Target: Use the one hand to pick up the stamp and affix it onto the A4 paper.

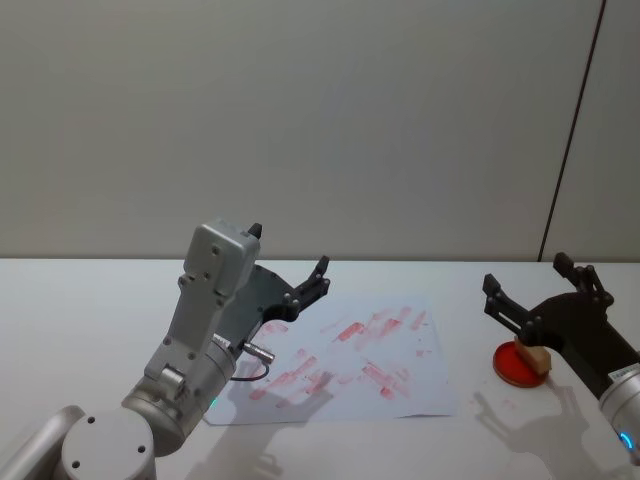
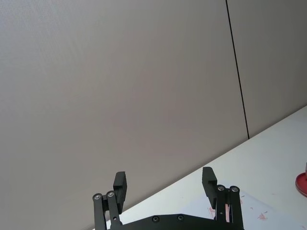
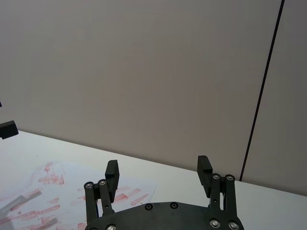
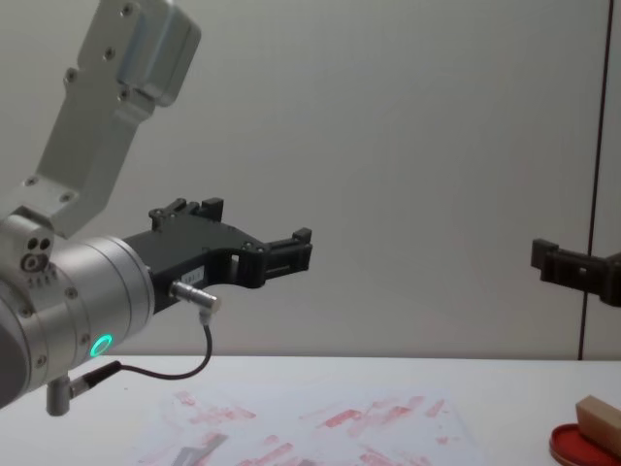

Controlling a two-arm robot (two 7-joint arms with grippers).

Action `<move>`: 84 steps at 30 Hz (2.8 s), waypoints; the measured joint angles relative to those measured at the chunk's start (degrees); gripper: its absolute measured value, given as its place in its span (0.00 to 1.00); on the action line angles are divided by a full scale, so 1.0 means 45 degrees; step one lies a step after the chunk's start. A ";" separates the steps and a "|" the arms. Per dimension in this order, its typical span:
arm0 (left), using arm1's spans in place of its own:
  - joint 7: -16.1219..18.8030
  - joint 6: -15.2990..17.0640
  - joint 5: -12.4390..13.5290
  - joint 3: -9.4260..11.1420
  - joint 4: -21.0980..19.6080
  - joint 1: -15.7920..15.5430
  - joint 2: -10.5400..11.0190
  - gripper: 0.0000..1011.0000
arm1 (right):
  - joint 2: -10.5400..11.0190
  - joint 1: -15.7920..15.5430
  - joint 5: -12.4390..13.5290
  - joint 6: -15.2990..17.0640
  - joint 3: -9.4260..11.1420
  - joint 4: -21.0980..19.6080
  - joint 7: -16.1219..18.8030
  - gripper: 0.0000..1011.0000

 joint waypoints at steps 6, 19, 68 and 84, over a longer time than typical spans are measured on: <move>0.0000 0.0000 0.0000 0.0000 0.0000 0.0000 0.0000 0.99 | 0.0051 -0.0048 -0.0018 0.0029 0.0028 0.0000 0.0001 0.99; 0.0000 0.0000 0.0000 0.0000 0.0000 -0.0001 0.0000 0.99 | 0.0801 -0.0800 -0.0460 0.0915 0.0311 -0.0249 -0.0255 0.99; 0.0001 0.0000 0.0000 0.0000 0.0000 0.0000 0.0000 0.99 | -0.0015 0.1436 -0.3771 0.2592 -0.0093 0.3509 0.0864 0.99; 0.0001 0.0000 0.0000 0.0000 0.0000 0.0000 0.0000 0.99 | -0.0500 0.2149 -0.4297 0.2399 -0.0326 0.4555 0.1088 0.96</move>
